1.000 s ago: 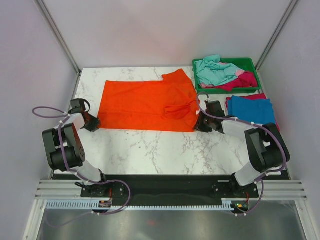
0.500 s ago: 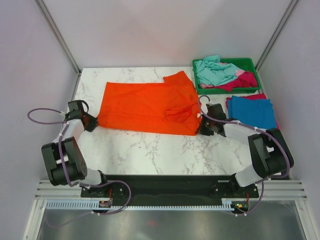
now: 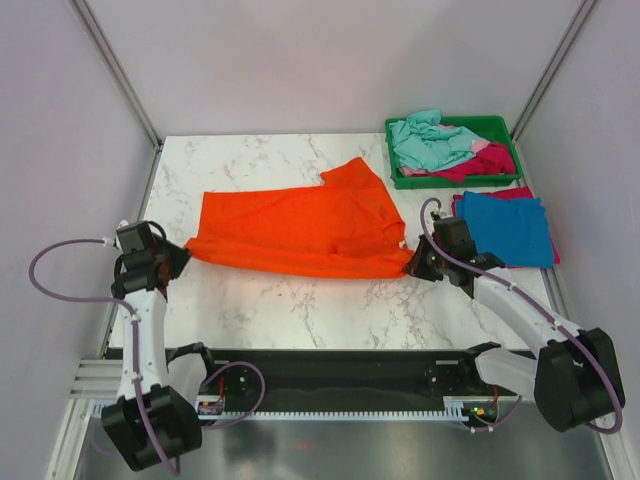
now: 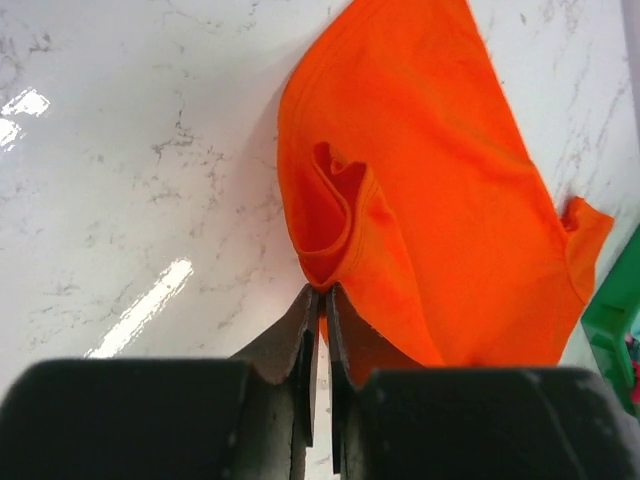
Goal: Fold and stack the t-shirts
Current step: Fold the tshirt
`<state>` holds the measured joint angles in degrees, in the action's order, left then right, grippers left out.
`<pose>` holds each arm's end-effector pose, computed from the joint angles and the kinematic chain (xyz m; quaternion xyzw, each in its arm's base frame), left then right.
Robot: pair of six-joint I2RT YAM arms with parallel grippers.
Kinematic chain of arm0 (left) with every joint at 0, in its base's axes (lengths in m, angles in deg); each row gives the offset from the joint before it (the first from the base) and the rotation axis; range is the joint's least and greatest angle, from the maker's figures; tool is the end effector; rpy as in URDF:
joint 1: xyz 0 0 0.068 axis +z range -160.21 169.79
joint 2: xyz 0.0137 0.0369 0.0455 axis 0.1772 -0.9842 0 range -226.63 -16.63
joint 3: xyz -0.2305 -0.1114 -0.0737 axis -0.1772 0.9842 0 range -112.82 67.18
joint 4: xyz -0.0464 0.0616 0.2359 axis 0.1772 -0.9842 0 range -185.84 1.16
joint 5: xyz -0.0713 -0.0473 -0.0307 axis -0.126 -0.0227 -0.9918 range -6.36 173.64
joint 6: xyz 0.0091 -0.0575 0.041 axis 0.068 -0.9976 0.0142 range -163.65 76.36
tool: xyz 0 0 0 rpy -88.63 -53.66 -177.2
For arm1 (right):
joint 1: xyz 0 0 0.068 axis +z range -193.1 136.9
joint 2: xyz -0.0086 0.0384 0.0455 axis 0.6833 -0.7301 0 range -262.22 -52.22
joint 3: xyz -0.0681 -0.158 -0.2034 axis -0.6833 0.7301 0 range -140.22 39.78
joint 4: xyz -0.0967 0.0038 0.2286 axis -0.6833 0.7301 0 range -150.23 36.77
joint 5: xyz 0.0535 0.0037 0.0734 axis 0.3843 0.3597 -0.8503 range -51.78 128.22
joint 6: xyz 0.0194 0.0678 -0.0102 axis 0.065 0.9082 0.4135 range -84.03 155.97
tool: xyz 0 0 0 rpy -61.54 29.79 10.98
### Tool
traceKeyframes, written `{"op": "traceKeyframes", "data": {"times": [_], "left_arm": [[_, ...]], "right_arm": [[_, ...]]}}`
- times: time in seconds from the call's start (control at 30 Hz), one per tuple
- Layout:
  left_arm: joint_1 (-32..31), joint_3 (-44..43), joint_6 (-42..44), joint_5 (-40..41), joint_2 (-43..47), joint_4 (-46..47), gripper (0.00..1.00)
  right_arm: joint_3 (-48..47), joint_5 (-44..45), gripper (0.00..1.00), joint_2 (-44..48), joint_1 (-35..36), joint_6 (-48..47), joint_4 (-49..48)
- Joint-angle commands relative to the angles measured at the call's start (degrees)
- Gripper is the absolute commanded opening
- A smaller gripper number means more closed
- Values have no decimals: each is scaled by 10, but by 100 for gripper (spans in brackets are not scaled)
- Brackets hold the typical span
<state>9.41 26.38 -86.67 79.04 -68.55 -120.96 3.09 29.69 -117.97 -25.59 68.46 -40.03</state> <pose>0.1859 0.0613 0.2397 -0.4632 0.7918 -0.1165 0.3808 0.2179 0.0780 0.1885 0.0962 0.9303 0.2098 0.2851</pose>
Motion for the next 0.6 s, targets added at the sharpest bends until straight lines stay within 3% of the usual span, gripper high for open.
{"op": "traceKeyframes", "data": {"times": [0.0, 0.07, 0.17, 0.2, 0.3, 0.4, 0.57], "left_arm": [[9, 3, -6, -37, 47, -62, 14], [9, 10, -3, -48, 77, -78, 20], [9, 18, 5, -59, 116, -113, 27], [9, 16, 4, -67, 124, -120, 37], [9, -16, 7, -72, 145, -153, 59], [9, -50, 25, -67, 156, -164, 66], [8, -89, 100, -96, 133, -146, 65]], "right_arm": [[26, -1, 3, 46, 0, 33, 38], [43, -7, 8, 68, 1, 46, 47], [62, -3, 36, 109, 1, 56, 72], [66, -3, 48, 131, 1, 61, 77], [79, 5, 68, 172, 1, 75, 99], [68, 9, 76, 196, 1, 83, 120], [2, 18, 81, 164, 1, 61, 122]]}}
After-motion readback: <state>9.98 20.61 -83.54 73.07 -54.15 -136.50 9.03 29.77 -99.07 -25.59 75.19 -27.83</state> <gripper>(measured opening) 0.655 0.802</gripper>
